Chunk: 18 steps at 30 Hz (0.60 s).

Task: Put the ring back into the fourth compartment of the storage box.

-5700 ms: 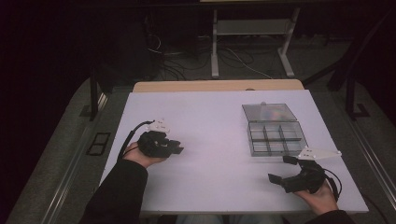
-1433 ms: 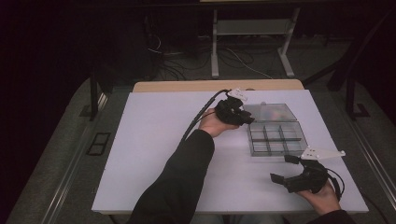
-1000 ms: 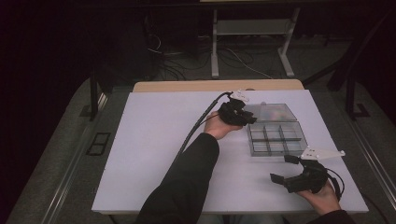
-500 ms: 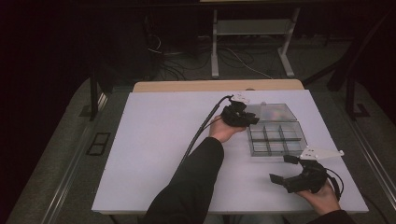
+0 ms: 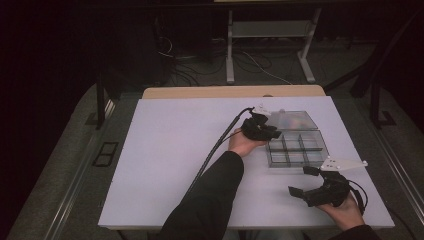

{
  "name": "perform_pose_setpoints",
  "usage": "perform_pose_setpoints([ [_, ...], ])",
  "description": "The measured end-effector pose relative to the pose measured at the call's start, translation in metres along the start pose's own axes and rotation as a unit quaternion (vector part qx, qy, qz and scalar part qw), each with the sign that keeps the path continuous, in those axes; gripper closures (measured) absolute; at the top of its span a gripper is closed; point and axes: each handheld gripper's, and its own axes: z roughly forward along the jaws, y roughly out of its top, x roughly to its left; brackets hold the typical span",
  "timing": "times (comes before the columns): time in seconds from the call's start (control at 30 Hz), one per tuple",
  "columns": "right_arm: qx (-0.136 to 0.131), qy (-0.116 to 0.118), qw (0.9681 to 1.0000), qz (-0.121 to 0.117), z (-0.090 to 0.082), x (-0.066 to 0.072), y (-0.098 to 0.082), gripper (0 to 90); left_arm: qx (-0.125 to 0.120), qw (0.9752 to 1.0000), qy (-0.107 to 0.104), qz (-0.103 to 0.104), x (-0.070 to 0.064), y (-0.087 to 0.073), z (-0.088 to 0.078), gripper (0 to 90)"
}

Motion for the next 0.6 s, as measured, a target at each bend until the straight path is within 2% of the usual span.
perform_pose_setpoints([
  [0.23,0.003,0.002,1.0000,0.000,0.0009,0.0004,0.0000,0.0,0.004,1.0000,-0.003,0.008,-0.0035,-0.0016,0.0063,67.7],
  [0.37,0.005,0.003,1.0000,0.000,0.0011,0.0005,-0.0001,0.0,0.002,0.9999,-0.013,-0.003,-0.0036,-0.0029,0.0077,65.3],
  [0.6,0.007,0.002,1.0000,0.000,0.0013,0.0000,-0.0003,0.0,-0.001,0.9997,-0.022,-0.006,-0.0055,0.0016,0.0006,58.0],
])
